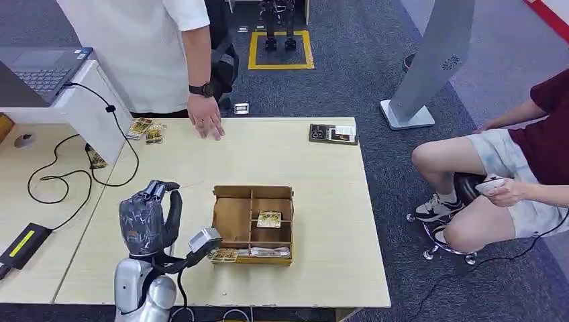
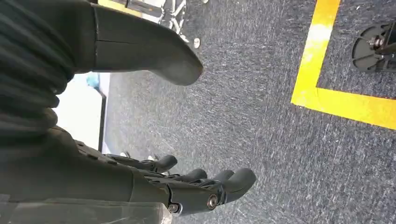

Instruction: Pass the card to the sensor for recognition and then transmit it.

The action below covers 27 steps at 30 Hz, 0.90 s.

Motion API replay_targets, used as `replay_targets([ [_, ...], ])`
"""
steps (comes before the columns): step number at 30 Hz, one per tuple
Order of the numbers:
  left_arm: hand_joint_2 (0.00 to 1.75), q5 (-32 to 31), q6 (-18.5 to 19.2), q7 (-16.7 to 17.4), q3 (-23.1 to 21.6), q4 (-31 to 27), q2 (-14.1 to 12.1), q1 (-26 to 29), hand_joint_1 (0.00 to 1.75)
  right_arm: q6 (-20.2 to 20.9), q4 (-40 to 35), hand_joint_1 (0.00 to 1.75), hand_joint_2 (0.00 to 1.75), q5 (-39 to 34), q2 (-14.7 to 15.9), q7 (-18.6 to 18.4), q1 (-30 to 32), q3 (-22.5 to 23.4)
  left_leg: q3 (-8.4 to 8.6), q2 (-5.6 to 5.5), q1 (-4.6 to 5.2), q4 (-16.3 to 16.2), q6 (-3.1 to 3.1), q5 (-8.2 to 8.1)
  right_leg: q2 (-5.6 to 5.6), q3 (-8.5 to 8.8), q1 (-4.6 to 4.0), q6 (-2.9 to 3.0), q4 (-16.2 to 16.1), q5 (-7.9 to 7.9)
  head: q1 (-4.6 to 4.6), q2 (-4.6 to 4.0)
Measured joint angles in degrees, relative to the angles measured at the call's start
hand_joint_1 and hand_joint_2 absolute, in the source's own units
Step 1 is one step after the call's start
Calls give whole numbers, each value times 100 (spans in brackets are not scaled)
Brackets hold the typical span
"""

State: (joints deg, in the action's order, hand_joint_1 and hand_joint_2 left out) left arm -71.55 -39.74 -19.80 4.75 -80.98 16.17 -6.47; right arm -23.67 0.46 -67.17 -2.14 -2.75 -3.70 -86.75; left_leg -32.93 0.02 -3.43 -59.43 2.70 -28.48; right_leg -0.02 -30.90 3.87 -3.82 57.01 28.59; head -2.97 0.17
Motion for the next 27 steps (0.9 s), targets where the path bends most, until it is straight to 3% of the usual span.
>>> replay_targets([
  [7, 175, -323, -2, -4, 743, -2, 17, 1, 175, -28, -42, 0, 175, -2, 13, -46, -2, -70, 0, 0, 0, 0, 0, 0, 0, -1, 0, 0, 0, 0, 0, 0],
  [14, 175, -696, -2, 556, 987, -4, 6, 9, 175, -33, -46, 0, 175, -7, 13, -50, -7, -120, -1, -1, 0, 0, 0, 0, -1, 0, 0, 0, 0, 0, 0, 0],
  [21, 175, -1160, -2, 1638, 961, 11, -66, 26, 175, -24, -46, 0, 175, -35, 13, -31, -14, -173, -1, 0, 0, 0, 0, 0, -1, -1, 0, 0, 0, 0, 0, 0],
  [27, 175, -1437, 0, 2466, 725, 214, -312, 64, 175, -15, -44, 0, 175, -79, 13, -31, -19, -186, -1, 0, 0, 0, 0, 0, -1, 0, 0, 0, 0, 0, 0, 0],
])
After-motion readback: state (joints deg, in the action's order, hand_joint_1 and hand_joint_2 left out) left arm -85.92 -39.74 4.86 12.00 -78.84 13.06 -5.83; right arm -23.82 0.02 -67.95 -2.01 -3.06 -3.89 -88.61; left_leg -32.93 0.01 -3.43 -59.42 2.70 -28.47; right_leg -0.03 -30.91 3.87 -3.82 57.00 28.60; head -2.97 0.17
